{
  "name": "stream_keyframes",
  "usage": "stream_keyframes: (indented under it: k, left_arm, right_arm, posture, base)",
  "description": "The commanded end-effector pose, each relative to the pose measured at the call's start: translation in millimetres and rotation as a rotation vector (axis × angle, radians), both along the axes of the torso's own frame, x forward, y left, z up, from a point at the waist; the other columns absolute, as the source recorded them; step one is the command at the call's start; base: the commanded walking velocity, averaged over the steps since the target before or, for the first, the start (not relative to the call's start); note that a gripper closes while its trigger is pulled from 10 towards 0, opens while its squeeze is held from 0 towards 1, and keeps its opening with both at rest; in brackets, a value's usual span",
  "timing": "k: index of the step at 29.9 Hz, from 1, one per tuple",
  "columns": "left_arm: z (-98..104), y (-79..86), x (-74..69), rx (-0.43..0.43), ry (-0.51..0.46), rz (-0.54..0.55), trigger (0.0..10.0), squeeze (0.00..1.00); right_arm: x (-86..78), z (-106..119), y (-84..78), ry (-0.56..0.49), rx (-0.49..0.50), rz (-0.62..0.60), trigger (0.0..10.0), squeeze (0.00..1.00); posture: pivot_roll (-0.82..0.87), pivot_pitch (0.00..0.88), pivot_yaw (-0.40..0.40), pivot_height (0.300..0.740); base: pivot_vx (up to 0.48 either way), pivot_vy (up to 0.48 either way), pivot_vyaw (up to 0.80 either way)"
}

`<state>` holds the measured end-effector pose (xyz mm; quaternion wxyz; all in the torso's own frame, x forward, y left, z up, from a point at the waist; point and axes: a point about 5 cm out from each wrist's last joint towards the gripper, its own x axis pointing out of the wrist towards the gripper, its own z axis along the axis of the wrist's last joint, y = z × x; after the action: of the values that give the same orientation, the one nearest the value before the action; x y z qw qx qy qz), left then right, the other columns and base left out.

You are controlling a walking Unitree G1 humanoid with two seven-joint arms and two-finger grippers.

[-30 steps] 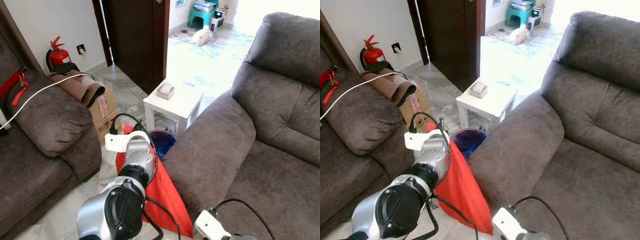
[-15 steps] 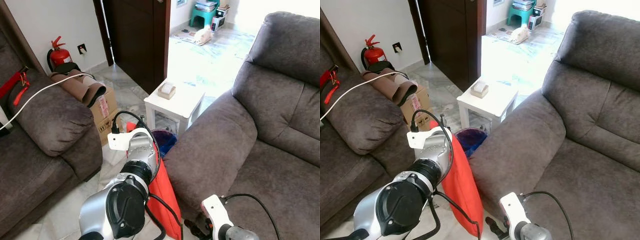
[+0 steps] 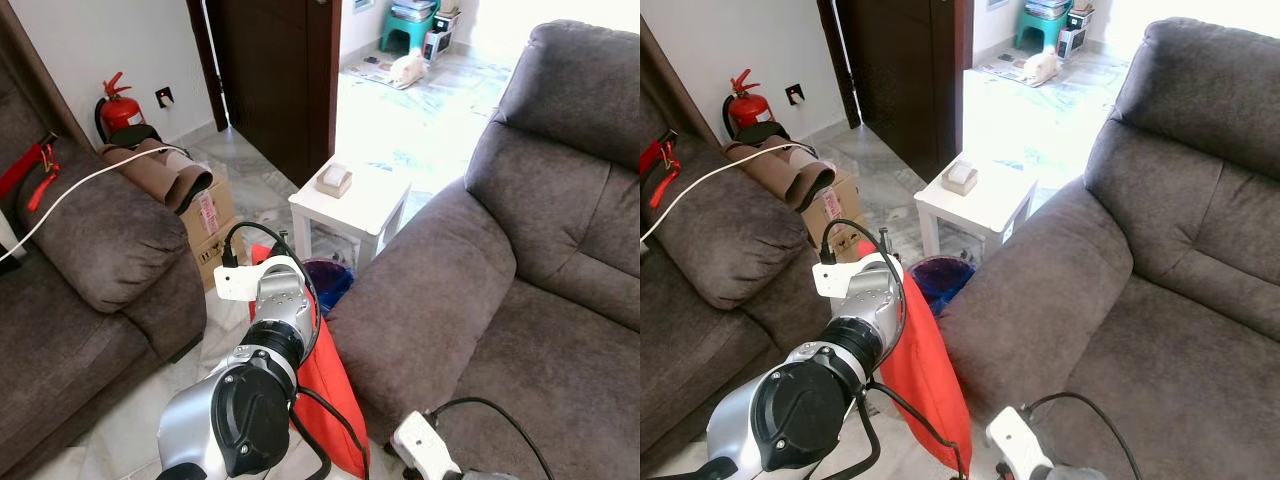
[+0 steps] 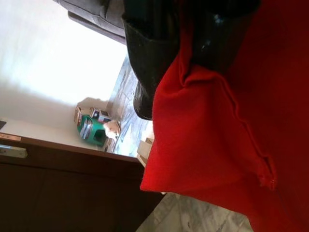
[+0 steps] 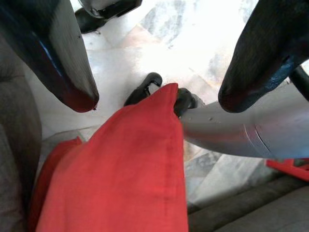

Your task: Move the pillow to the sofa from floor

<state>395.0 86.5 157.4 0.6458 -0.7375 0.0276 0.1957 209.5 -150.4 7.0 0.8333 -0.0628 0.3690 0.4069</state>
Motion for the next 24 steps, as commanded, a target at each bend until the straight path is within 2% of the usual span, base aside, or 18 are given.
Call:
stream_keyframes:
  k: [1,7,12,24]
  left_arm:
    - [32.3,-5.7,8.9,0.046,-0.113,-0.017,10.0,0.00]
    - [35.2,-11.4,8.8,0.034,-0.112,-0.026,10.0,0.00]
    - [40.7,-18.7,9.3,0.010,-0.119,-0.038,10.0,0.00]
    - [40.7,-18.7,9.3,0.010,-0.119,-0.038,10.0,0.00]
  right_arm:
    - [-2.4,1.7,3.1,0.003,0.014,0.002,10.0,0.00]
    - [-2.1,2.3,10.1,0.008,0.039,0.008,10.0,0.00]
    - [-2.2,1.0,11.7,0.010,0.020,-0.019,10.0,0.00]
    - [-2.2,1.0,11.7,0.010,0.020,-0.019,10.0,0.00]
  posture:
    - [-0.08,0.111,0.078,0.740]
    - [-0.07,0.110,0.080,0.740]
    - [-0.07,0.111,0.083,0.740]
    - [-0.07,0.111,0.083,0.740]
  base:
    - [0.000,0.000,0.00]
    - [0.000,0.000,0.00]
    - [0.000,0.000,0.00]
    - [0.000,0.000,0.00]
